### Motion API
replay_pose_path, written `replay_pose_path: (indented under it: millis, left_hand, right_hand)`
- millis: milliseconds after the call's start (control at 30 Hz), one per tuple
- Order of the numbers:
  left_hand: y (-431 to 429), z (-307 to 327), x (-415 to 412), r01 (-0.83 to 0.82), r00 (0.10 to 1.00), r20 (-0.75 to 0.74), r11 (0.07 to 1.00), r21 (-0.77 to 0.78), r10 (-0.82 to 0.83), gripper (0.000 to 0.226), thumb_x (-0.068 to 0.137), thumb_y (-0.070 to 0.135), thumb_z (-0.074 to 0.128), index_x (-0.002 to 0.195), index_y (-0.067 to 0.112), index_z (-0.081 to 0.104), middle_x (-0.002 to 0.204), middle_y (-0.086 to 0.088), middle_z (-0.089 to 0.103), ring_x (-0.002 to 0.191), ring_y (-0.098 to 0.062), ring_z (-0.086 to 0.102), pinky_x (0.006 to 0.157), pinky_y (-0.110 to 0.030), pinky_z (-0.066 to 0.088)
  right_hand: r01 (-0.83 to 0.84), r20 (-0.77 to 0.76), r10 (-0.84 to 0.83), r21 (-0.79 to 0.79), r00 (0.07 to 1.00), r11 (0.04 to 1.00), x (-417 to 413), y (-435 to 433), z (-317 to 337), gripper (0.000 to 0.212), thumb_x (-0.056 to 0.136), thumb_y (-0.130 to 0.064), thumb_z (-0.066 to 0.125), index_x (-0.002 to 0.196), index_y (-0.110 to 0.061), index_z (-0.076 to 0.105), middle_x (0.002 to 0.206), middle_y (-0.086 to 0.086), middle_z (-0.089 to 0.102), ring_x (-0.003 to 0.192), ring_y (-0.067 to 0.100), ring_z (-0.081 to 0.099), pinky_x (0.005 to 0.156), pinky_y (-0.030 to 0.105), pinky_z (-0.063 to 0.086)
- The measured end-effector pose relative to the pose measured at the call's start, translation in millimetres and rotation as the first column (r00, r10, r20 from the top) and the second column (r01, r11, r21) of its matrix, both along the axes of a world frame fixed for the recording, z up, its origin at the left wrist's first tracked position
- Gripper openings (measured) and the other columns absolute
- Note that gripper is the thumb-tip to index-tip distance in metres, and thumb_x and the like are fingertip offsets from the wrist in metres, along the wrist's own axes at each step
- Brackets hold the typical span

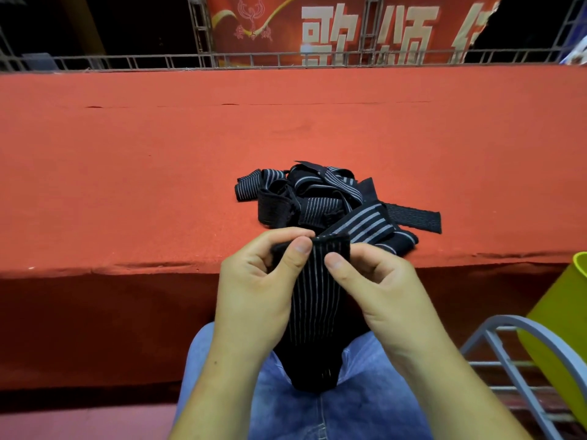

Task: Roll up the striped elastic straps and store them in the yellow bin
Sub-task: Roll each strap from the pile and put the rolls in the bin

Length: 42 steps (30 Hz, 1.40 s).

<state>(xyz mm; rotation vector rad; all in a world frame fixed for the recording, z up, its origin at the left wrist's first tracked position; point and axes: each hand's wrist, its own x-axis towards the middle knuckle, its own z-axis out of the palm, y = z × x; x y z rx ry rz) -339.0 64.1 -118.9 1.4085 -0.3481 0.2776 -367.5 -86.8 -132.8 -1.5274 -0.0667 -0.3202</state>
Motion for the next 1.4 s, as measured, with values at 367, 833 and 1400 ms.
replay_pose_path:
  millis: [367,833,1400]
  left_hand:
    - [-1.2,-2.6,-0.2,0.017,0.999,-0.044,1.0,0.01,-0.017,0.018,0.094,0.01,0.071,0.102,0.024,0.076,0.094,0.003,0.08,0.089,-0.008,0.074,0.079,-0.021,0.055]
    - [-1.0,-0.9,0.5,0.097,0.995,-0.002,0.994,0.051,-0.097,0.01,0.097,0.019,0.068,0.102,0.021,0.077,0.113,0.006,0.078,0.104,-0.013,0.071,0.091,-0.022,0.053]
    - [-0.1,-5.9,2.0,0.125,0.99,-0.07,0.992,0.037,-0.122,0.034,0.09,0.003,0.076,0.118,0.024,0.072,0.11,0.006,0.077,0.103,-0.007,0.072,0.088,-0.021,0.054]
  right_hand:
    - [-0.014,-0.063,0.017,0.042,0.998,0.999,-0.4,-2.4,2.6,0.037,0.088,-0.04,0.072,0.099,-0.005,0.079,0.1,0.019,0.079,0.088,0.018,0.072,0.081,0.032,0.058]
    - [0.032,-0.094,-0.018,0.156,0.995,0.987,4.1,-7.9,0.1,0.027,0.088,-0.036,0.07,0.103,-0.018,0.084,0.105,0.01,0.082,0.105,0.022,0.077,0.093,0.039,0.056]
    - [0.03,-0.035,-0.025,0.155,0.999,0.988,3.2,-8.1,-1.7,0.028,0.092,-0.031,0.068,0.109,-0.014,0.082,0.108,0.009,0.082,0.106,0.024,0.078,0.093,0.039,0.058]
